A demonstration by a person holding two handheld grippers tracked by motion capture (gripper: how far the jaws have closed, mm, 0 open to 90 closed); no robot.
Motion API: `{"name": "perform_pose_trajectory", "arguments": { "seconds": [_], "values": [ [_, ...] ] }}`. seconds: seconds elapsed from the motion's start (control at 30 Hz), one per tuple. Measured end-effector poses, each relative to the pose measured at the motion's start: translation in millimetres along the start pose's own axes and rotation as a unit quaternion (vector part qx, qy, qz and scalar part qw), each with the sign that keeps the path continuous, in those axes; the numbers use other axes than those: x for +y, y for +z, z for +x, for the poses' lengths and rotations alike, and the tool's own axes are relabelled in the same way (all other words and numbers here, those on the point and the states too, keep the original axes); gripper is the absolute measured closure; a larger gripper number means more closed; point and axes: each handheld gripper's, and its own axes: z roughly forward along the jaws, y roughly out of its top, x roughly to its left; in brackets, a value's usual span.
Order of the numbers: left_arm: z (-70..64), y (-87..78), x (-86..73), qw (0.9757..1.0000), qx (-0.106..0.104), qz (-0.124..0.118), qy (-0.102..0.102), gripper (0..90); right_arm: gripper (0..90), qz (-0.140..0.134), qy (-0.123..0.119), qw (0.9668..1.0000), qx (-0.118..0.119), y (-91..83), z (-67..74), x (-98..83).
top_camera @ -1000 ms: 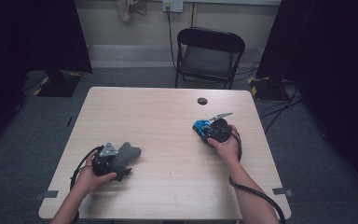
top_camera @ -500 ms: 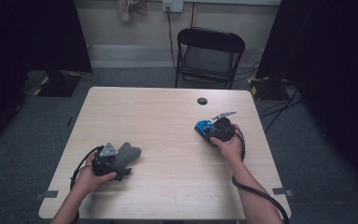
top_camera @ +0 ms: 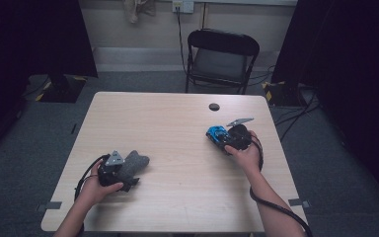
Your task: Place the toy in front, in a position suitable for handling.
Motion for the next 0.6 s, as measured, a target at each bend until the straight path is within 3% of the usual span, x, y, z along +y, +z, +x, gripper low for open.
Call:
{"name": "perform_pose_trajectory", "arguments": {
  "seconds": [0.2, 0.47, 0.5, 0.6],
  "values": [
    [0.0, 0.0, 0.0, 1.0000, 0.000, 0.000, 0.000, 0.0, 28.1, -0.015, -0.024, 0.9992, 0.030, -11.7, 21.5, -1.6],
    [-0.3, 0.0, 0.1, 1.0000, 0.001, 0.001, -0.001, 0.0, 28.0, -0.017, -0.046, 0.9970, 0.059, -12.2, 51.4, -8.3],
    [-0.3, 0.0, 0.1, 1.0000, 0.001, 0.001, -0.001, 0.0, 28.1, -0.017, -0.054, 0.9961, 0.068, -11.2, 60.9, -11.1],
    [-0.3, 0.0, 0.1, 1.0000, 0.001, 0.001, -0.001, 0.0, 28.0, -0.015, -0.060, 0.9953, 0.074, -10.1, 67.6, -13.3]
  ]
}}
